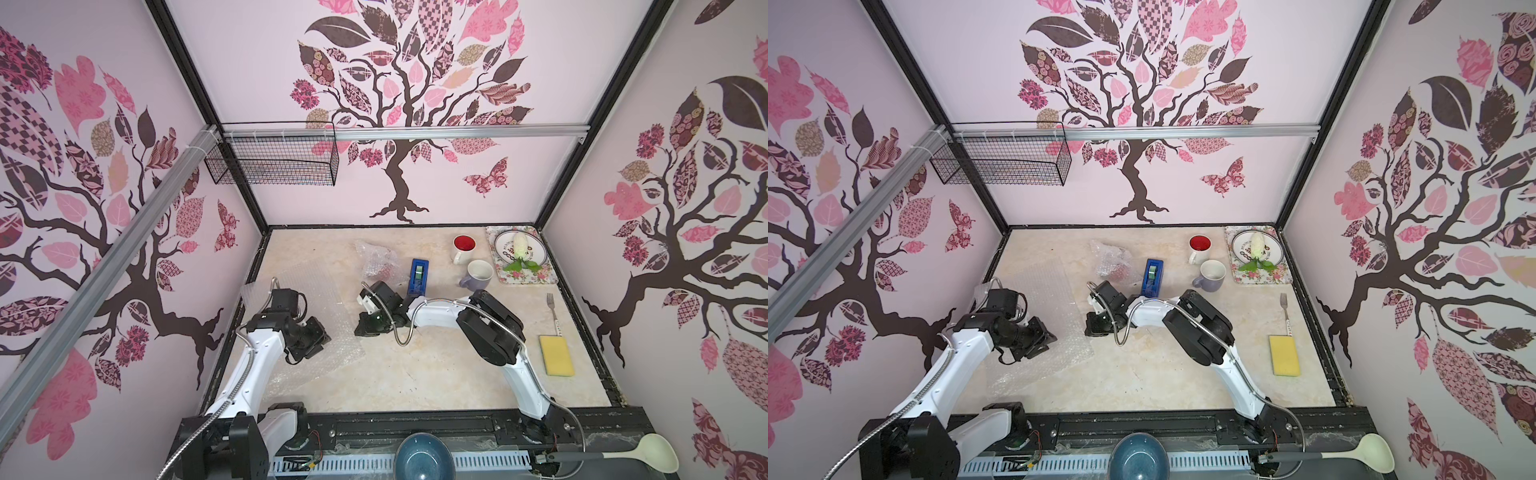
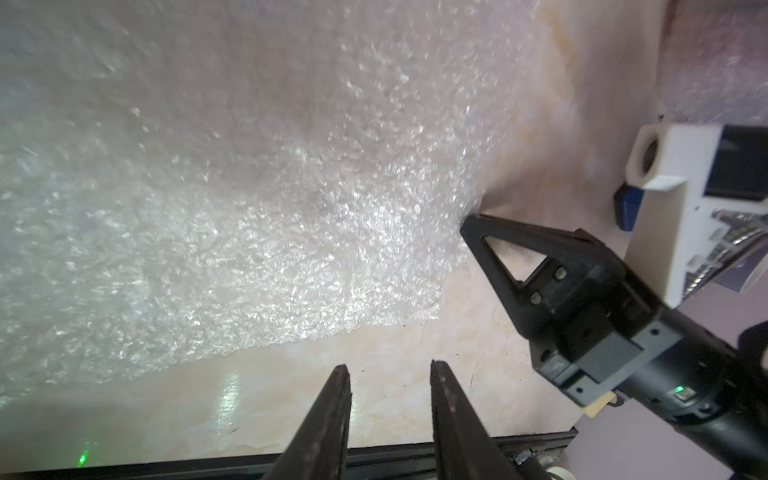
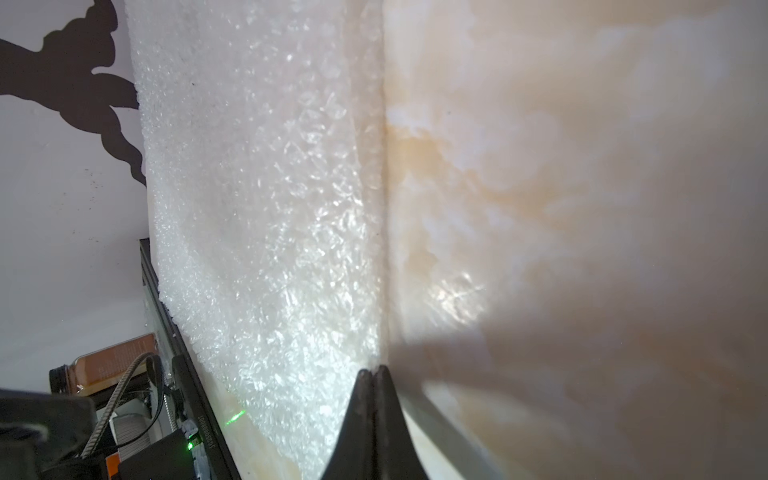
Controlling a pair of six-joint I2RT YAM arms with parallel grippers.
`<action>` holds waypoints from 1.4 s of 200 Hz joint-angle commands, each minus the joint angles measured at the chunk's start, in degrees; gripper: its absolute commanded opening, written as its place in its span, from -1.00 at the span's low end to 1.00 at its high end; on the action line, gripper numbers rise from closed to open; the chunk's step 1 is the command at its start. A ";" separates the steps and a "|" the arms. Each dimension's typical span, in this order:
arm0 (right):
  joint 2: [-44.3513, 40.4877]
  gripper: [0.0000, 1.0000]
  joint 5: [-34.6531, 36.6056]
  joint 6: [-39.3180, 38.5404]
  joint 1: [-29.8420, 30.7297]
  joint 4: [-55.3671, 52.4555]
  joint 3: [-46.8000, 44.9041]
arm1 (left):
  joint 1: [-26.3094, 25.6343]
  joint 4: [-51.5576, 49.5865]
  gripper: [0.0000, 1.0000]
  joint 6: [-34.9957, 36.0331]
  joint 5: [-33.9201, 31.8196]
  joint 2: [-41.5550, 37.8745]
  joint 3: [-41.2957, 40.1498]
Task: Wrap mugs in bubble wrap
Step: Pick up the bubble wrap from the bubble wrap, then adjust the bubble wrap at the center of the board, then place the bubble wrap at the center of the board.
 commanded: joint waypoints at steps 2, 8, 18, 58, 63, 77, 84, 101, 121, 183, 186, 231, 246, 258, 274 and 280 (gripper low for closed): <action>-5.42 -1.00 3.78 1.56 -0.60 -2.52 2.03 | -1.41 -0.33 -0.35 -2.65 0.41 -1.74 -2.61; -6.80 -1.00 4.26 2.35 -1.06 -3.01 1.81 | -1.38 0.37 -0.36 -3.12 0.19 -1.85 -3.04; -9.70 -1.00 4.78 3.84 -1.77 -3.07 0.82 | -1.31 1.19 -0.36 -3.85 -0.85 -1.45 -1.91; -22.38 -1.00 5.68 8.88 -4.46 -2.54 -5.95 | 1.24 -0.34 -0.25 -1.81 -3.11 4.00 15.14; -23.75 -1.00 5.53 9.67 -4.73 -3.05 -6.64 | 1.37 -0.66 -0.25 -1.59 -3.46 4.69 17.23; -29.08 -1.00 6.53 12.19 -6.02 -5.08 -10.61 | 1.46 -1.90 -0.23 -0.33 -4.42 6.80 23.55; -32.32 -1.00 7.93 13.71 -6.85 -6.33 -13.74 | 1.35 -2.29 -0.22 0.28 -4.44 7.82 26.03; -39.83 -1.00 10.50 15.47 -9.66 -11.73 -22.90 | -0.47 -1.08 -0.21 1.90 -4.79 9.95 28.52; -48.65 -1.00 11.83 16.83 -13.25 -14.02 -36.60 | -4.29 5.26 -0.21 0.37 -3.84 10.99 25.22; -66.19 -1.00 17.24 23.38 -17.12 -10.10 -60.22 | -10.88 10.00 -0.20 -1.54 -11.22 16.69 14.35; -66.13 -1.00 17.23 23.53 -17.12 -10.02 -60.60 | -10.57 9.52 -0.19 -1.19 -12.03 16.86 14.48; -63.85 -1.00 19.22 18.43 -19.29 -7.78 -59.20 | -0.63 17.10 -0.17 1.95 -12.95 25.74 12.67; -59.45 -1.00 16.11 12.12 -25.90 -9.52 -54.29 | 1.99 15.69 -0.17 3.69 -12.02 33.58 17.17; -53.34 -1.00 13.53 4.68 -30.20 -12.07 -48.86 | 3.39 16.94 -0.17 3.75 -11.01 38.40 19.42; -42.58 -1.00 13.56 -5.91 -31.70 -19.15 -38.44 | 4.08 17.92 -0.17 3.68 -10.66 44.20 22.06; -38.65 -1.00 13.06 -10.00 -31.76 -21.67 -34.58 | 4.50 17.30 -0.18 3.89 -11.45 45.92 23.27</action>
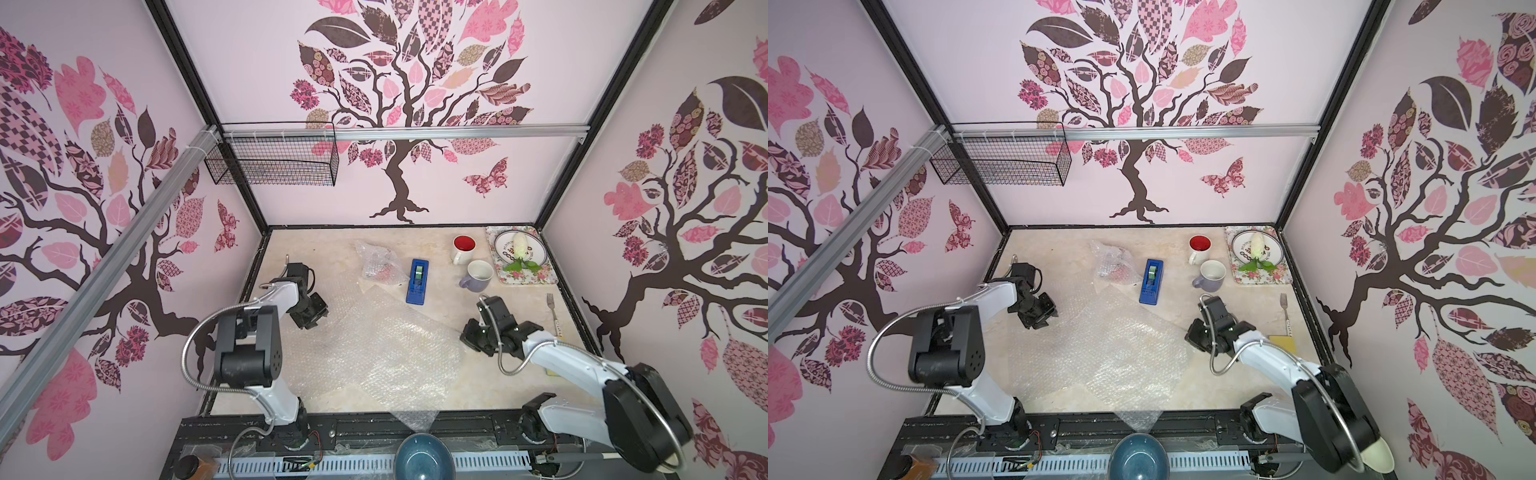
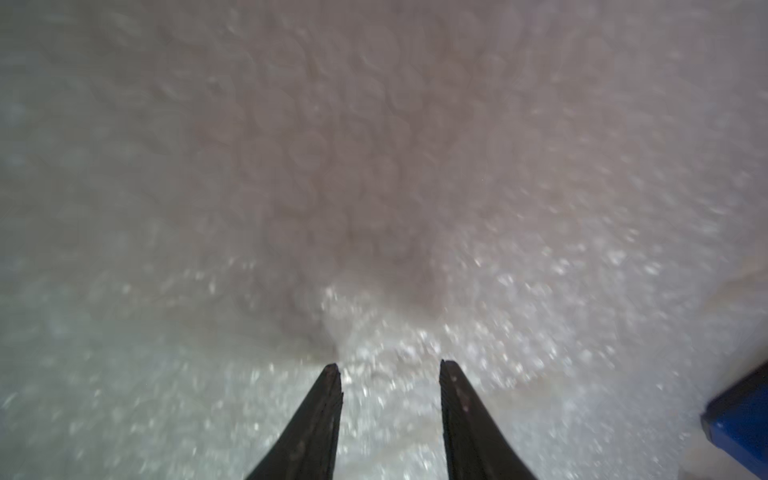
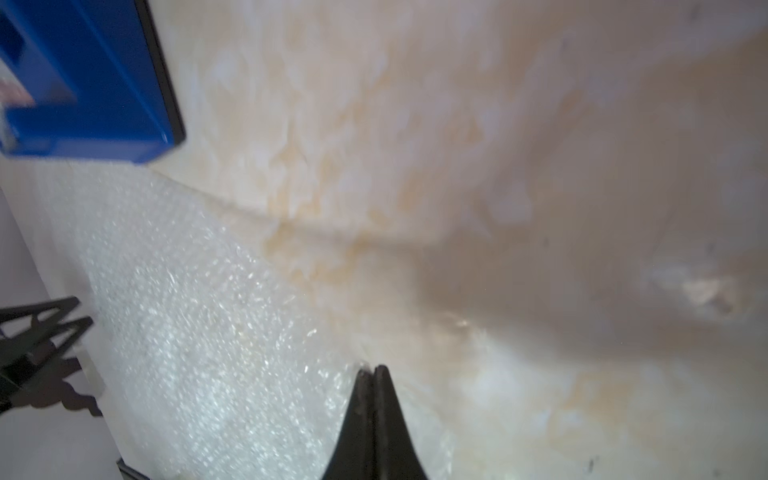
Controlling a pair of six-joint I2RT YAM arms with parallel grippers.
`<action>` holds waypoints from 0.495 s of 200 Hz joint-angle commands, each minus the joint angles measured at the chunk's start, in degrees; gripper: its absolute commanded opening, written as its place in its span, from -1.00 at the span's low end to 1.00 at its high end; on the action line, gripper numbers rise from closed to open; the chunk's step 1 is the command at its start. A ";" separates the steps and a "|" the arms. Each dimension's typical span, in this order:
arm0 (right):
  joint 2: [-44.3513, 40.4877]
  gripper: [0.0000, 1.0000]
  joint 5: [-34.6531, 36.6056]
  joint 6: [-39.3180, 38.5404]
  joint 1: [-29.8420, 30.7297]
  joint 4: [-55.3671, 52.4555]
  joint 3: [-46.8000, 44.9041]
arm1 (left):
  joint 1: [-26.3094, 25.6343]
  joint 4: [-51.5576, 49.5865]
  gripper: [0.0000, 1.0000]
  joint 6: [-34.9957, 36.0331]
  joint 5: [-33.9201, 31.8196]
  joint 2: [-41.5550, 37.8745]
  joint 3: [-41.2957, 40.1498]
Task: Wrap mugs in bubble wrap
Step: Place the bubble wrap at the center of the board.
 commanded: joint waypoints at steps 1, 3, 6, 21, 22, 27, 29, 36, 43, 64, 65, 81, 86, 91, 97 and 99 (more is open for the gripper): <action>12.52 -1.00 -1.64 -17.67 -1.59 -8.85 13.42 | 0.85 2.09 -0.19 1.85 -1.28 6.84 3.93; 14.06 -1.00 -1.82 -18.93 -1.61 -9.53 14.71 | 1.04 1.90 -0.19 1.86 -1.65 7.45 4.25; 15.79 -1.00 -1.75 -20.49 -1.53 -10.38 16.44 | 1.32 1.93 -0.19 1.94 -2.09 7.92 4.49; 23.61 -1.00 0.42 -26.37 -1.53 -13.56 24.15 | 3.44 2.69 -0.19 2.14 -4.15 8.51 4.53; 23.97 -1.00 0.66 -26.72 -1.53 -13.61 24.64 | 3.56 2.66 -0.19 2.22 -4.37 8.46 4.58; 25.36 -1.00 2.70 -27.91 -1.53 -13.63 26.10 | 4.40 2.67 -0.19 2.60 -5.20 8.23 4.72; 25.92 -1.00 3.50 -28.23 -1.53 -13.63 26.91 | 4.78 2.62 -0.19 2.84 -5.68 8.19 4.82; 27.19 -1.00 6.55 -29.10 -1.59 -13.62 29.11 | 6.07 2.31 -0.19 3.72 -6.98 7.85 5.22; 27.85 -1.00 8.97 -29.74 -1.57 -13.15 31.00 | 7.33 2.05 -0.19 4.52 -7.61 7.61 5.65; 25.98 -0.97 14.92 -30.56 -1.44 -10.14 34.01 | 8.76 0.62 -0.19 7.10 -4.57 5.56 7.87; 25.81 -0.93 15.21 -30.58 -1.44 -9.96 34.05 | 8.77 0.57 -0.19 7.16 -4.49 5.45 7.91; 21.40 -0.46 15.15 -31.26 -1.44 -7.34 33.78 | 7.66 0.75 -0.15 6.63 -2.14 0.65 7.62; 19.79 -0.21 14.43 -31.09 -1.39 -7.06 33.52 | 7.12 0.46 -0.13 6.40 -1.59 -0.69 7.84; 18.11 -0.05 13.39 -30.33 -1.43 -7.41 33.47 | 6.63 -0.27 -0.13 6.01 -0.93 -2.12 8.21; 15.82 0.03 11.65 -29.82 -1.44 -8.31 33.39 | 5.91 -1.00 -0.12 5.60 -0.14 -3.50 8.60; 15.17 0.06 11.10 -29.63 -1.44 -8.71 33.39 | 5.60 -1.17 -0.11 5.41 0.15 -3.97 8.67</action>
